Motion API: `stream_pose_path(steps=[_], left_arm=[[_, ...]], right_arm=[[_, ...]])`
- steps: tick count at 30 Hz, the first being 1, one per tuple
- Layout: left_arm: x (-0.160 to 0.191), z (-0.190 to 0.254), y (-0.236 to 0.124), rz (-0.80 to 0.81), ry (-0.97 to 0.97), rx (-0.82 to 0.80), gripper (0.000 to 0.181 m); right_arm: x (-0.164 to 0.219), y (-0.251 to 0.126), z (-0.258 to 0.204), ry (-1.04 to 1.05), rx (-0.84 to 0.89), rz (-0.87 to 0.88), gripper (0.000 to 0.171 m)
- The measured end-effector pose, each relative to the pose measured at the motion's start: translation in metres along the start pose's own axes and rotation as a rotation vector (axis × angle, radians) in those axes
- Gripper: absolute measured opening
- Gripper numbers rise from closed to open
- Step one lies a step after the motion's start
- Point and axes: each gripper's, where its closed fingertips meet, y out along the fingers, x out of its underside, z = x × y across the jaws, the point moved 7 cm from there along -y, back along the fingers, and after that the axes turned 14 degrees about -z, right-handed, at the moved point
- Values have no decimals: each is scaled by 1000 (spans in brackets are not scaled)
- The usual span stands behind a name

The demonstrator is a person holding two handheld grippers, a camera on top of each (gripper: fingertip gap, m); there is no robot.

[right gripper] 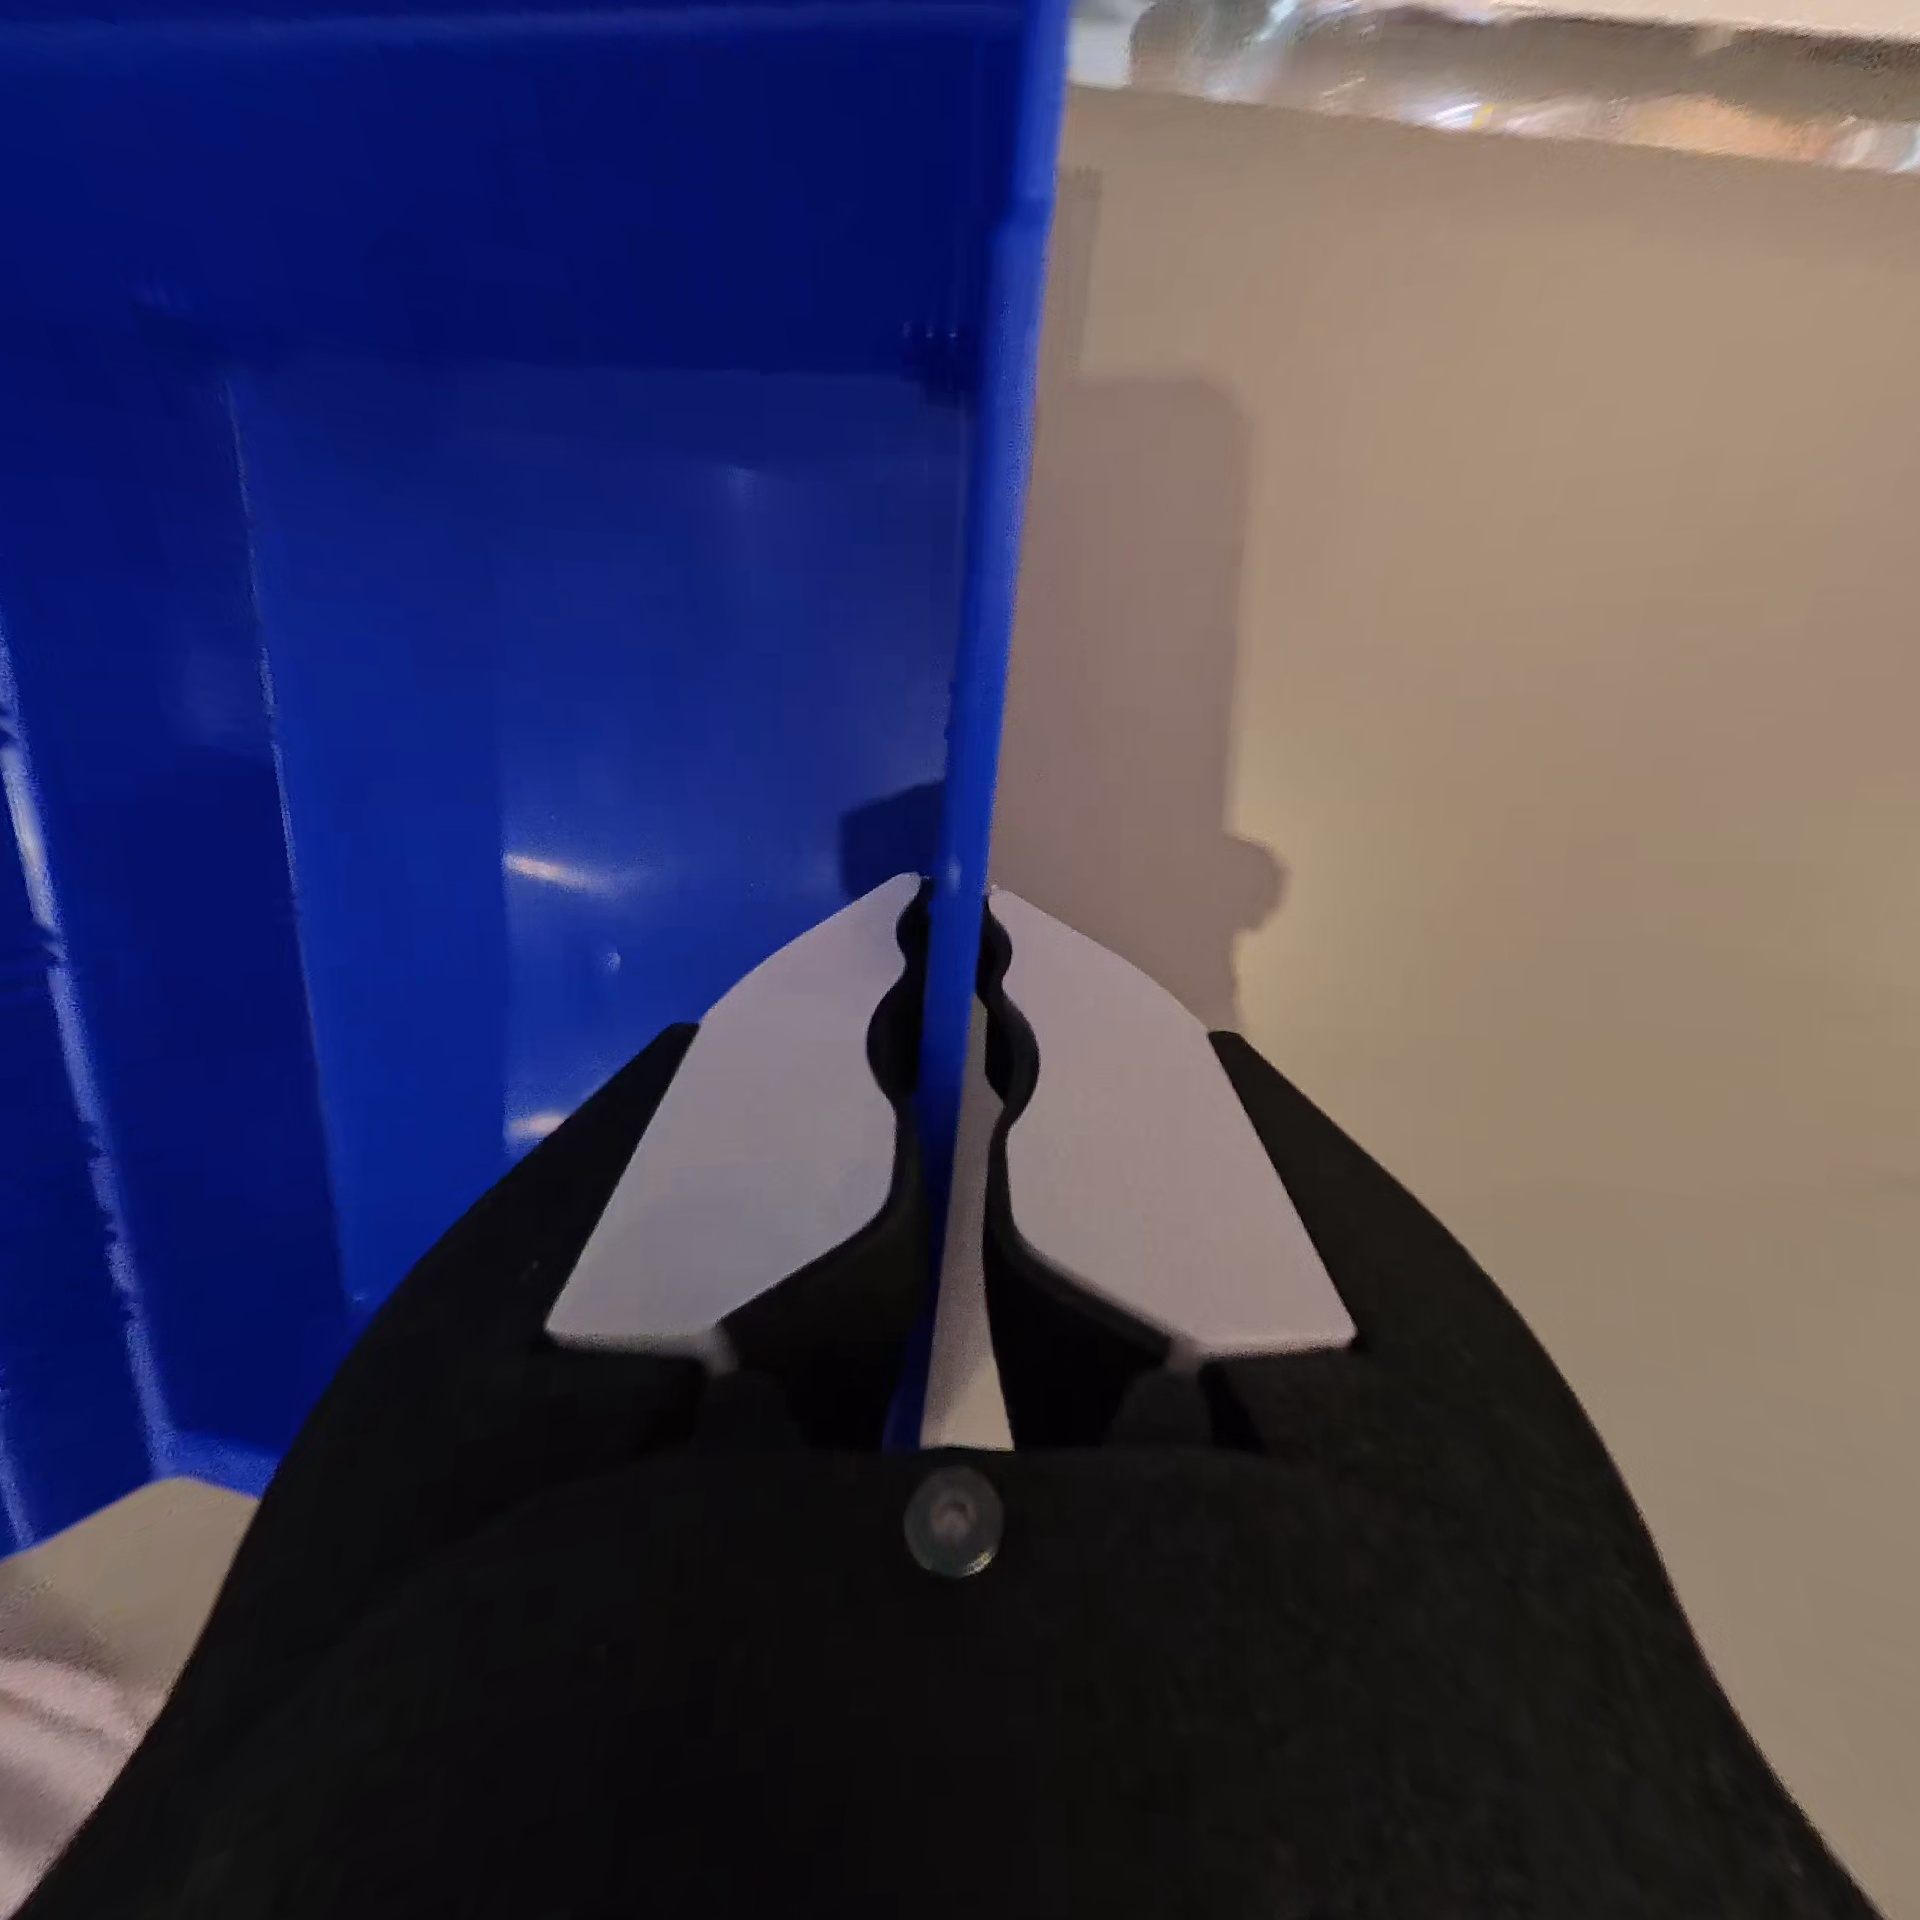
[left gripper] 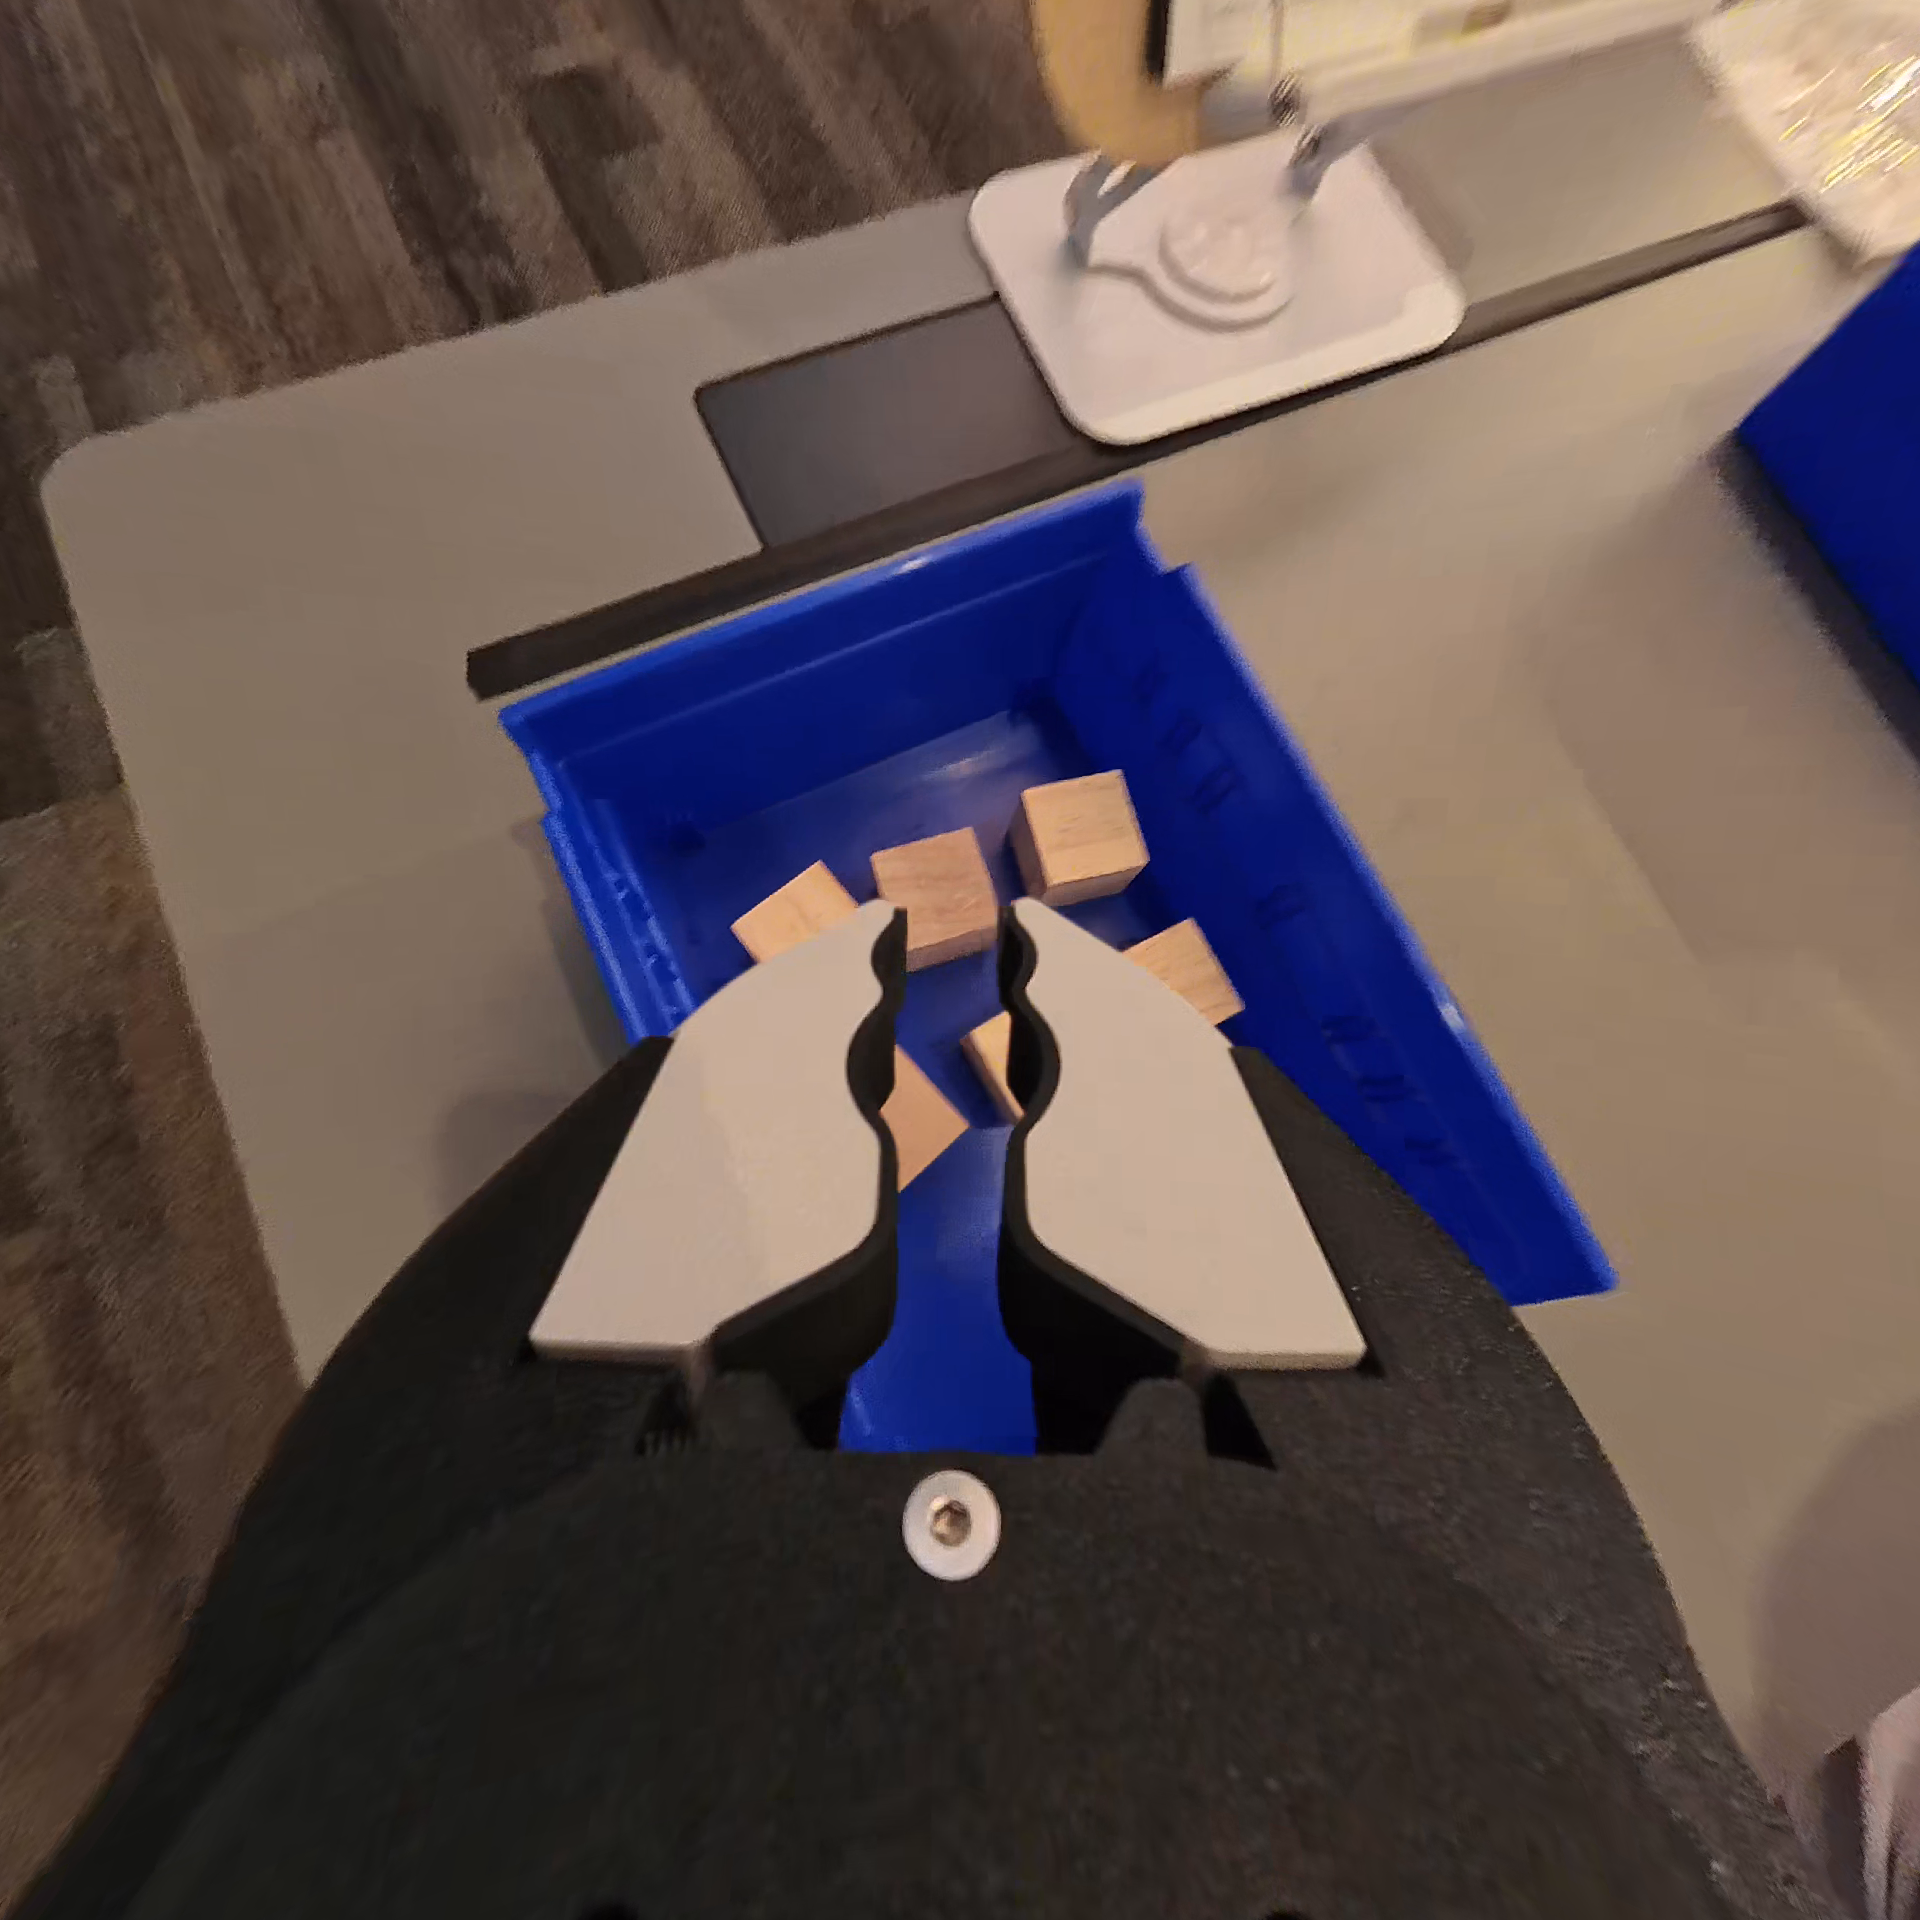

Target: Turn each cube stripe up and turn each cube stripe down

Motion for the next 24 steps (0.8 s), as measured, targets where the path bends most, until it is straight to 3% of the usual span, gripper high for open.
stream_pose_path(steps=[3, 10, 12, 20, 24], left_arm=[[-6, 11, -19, 147, 12, 125, 19], [-8, 36, -70, 500, 56, 678, 20], [-5, 35, -77, 570, 71, 757, 16], [-3, 43, -87, 620, 201, 653, 19], [-6, 59, -90, 644, 329, 530, 21]], right_arm=[[1, -4, 21, -28, 82, 14, 7], [-2, -5, 30, -177, 130, 20, 8], [-1, -5, 30, -194, 116, 18, 8], [2, -7, 30, -172, 99, 31, 8], [3, -26, 29, -186, 113, 161, 8]])
